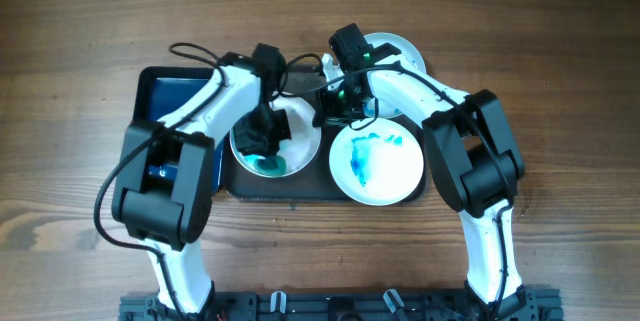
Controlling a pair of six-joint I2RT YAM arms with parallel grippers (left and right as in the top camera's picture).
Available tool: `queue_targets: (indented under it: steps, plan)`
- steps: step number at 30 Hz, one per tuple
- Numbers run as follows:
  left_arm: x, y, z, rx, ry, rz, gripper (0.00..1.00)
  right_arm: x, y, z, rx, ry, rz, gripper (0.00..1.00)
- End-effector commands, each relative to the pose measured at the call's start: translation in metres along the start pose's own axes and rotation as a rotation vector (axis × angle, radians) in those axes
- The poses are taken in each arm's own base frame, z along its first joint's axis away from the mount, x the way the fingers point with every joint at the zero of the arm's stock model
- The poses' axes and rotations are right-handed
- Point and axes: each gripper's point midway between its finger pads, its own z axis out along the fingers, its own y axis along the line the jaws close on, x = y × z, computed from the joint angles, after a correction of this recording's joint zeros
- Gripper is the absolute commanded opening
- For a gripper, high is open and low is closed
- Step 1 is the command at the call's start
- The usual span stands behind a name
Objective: Clean dirty plates on tray and stack at the side
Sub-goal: 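Scrub the left plate with the sponge while the right gripper holds its rim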
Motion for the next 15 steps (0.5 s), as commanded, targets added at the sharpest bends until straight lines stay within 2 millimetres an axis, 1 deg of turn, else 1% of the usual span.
queue_targets:
  steps: [1, 2, 6, 8, 11, 14, 15]
  plan:
    - [-0.012, -0.017, 0.008, 0.046, -0.044, 0.014, 0.04, 0.008, -0.016, 0.014, 0.030, 0.030, 0.050, 0.04]
    - [-0.019, -0.016, 0.007, 0.036, -0.077, -0.014, 0.04, 0.008, -0.016, 0.014, 0.030, 0.031, 0.051, 0.04]
    - [-0.060, -0.003, 0.000, -0.047, -0.279, -0.175, 0.04, 0.009, -0.017, 0.014, 0.036, 0.032, 0.052, 0.04]
    - [-0.075, 0.008, -0.006, -0.098, -0.371, -0.252, 0.04, 0.009, -0.018, 0.014, 0.039, 0.030, 0.052, 0.04]
    - [-0.082, 0.024, -0.013, -0.172, -0.441, -0.326, 0.04, 0.008, -0.020, 0.014, 0.053, 0.025, 0.077, 0.05]
    - [-0.077, 0.026, -0.011, -0.181, -0.420, -0.326, 0.04, 0.002, -0.025, 0.014, 0.084, -0.005, 0.088, 0.04]
    - [-0.072, 0.024, -0.008, -0.170, -0.389, -0.316, 0.04, -0.002, -0.028, 0.012, 0.108, -0.024, 0.092, 0.04]
